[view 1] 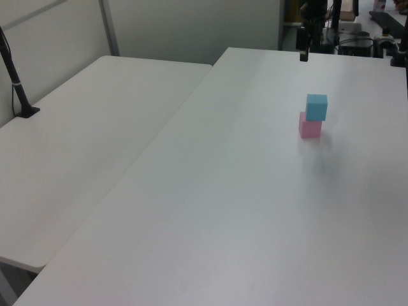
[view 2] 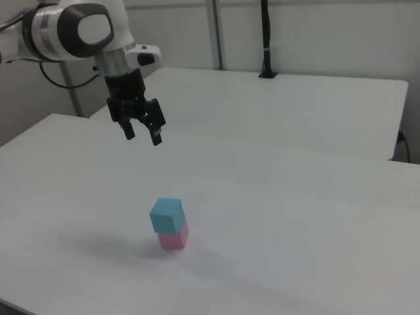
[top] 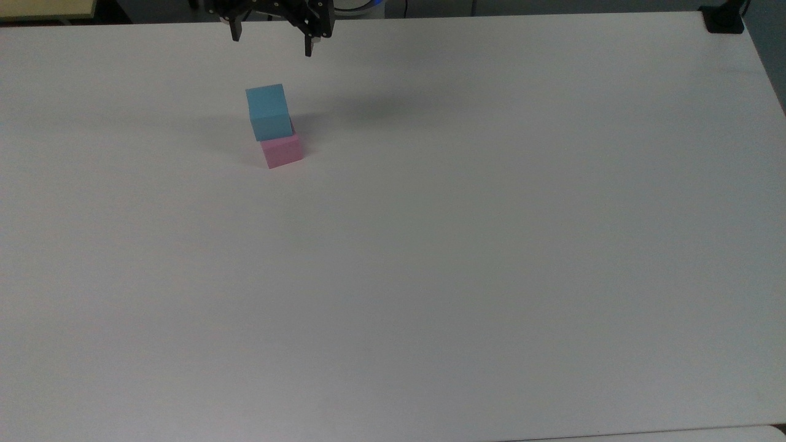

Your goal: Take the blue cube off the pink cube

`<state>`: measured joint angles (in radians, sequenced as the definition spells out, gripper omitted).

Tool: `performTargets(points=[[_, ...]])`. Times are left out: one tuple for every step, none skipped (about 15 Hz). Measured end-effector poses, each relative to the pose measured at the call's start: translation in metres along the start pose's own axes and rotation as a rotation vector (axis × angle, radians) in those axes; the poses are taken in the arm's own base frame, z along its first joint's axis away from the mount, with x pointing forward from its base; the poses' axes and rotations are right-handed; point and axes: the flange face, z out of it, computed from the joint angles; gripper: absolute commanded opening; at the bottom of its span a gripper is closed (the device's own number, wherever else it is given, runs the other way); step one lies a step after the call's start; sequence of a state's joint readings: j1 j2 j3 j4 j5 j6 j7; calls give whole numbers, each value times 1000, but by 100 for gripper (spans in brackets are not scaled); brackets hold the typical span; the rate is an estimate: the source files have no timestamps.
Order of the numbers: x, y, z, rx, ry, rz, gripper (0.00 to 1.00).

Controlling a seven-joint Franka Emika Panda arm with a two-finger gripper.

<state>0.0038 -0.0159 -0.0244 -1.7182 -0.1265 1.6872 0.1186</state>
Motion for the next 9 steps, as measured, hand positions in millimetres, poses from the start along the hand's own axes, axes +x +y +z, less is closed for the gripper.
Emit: performTargets(points=[[0, 0, 0, 0, -2, -13, 100], [0, -1, 1, 13, -5, -20, 100], [-1, -2, 1, 21, -7, -28, 100], [-1, -2, 1, 25, -8, -35, 100], [-1, -2, 1, 26, -9, -43, 100], [-1, -2, 1, 26, -9, -53, 100], [0, -2, 2, 26, -10, -59, 100], [0, -2, 2, 26, -12, -65, 100], [0, -2, 2, 26, -12, -69, 100]])
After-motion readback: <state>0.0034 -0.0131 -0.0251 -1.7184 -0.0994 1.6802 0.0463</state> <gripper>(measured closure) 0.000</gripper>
